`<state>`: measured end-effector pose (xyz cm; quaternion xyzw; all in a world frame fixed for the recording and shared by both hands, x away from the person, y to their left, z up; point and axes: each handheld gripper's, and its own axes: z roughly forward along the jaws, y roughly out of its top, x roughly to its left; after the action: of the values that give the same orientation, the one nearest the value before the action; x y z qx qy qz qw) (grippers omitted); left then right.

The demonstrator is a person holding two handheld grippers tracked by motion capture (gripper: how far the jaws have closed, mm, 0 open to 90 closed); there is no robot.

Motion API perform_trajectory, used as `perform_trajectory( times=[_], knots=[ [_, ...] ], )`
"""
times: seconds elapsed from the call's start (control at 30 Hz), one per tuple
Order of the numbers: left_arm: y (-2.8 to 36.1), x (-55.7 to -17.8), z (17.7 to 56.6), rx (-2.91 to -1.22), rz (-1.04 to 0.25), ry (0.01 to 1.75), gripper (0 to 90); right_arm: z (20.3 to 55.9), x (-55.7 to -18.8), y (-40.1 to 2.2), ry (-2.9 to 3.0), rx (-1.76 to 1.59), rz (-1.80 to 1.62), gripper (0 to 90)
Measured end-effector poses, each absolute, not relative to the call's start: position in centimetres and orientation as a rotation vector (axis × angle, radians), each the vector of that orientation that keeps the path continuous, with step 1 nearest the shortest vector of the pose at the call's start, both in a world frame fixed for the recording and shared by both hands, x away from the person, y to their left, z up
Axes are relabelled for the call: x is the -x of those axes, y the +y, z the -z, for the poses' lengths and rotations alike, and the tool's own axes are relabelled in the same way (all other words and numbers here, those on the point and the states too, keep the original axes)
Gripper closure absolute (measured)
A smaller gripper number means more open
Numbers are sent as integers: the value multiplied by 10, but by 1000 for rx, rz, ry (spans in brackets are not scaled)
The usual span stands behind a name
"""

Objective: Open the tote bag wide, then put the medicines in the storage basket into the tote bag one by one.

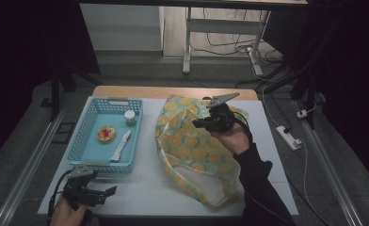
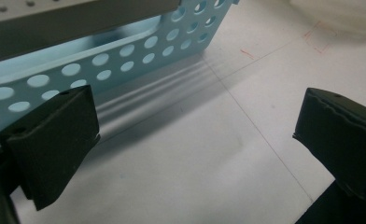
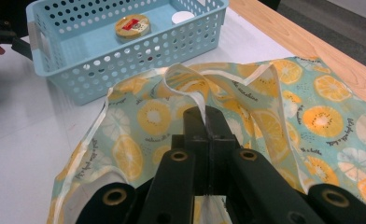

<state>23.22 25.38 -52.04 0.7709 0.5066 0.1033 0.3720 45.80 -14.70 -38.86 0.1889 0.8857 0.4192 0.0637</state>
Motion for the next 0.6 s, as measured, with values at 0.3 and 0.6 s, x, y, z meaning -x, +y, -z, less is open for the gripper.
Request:
perform_trajectory(
  times=[0.3, 0.6],
  knots=[
    [254, -231, 519, -1969, -285, 1297, 0, 391, -456, -147, 2678, -564, -1254, 894],
    [253, -231, 517, -1970, -249, 1298, 0, 391, -454, -147, 2674, -561, -1268, 893]
  ],
)
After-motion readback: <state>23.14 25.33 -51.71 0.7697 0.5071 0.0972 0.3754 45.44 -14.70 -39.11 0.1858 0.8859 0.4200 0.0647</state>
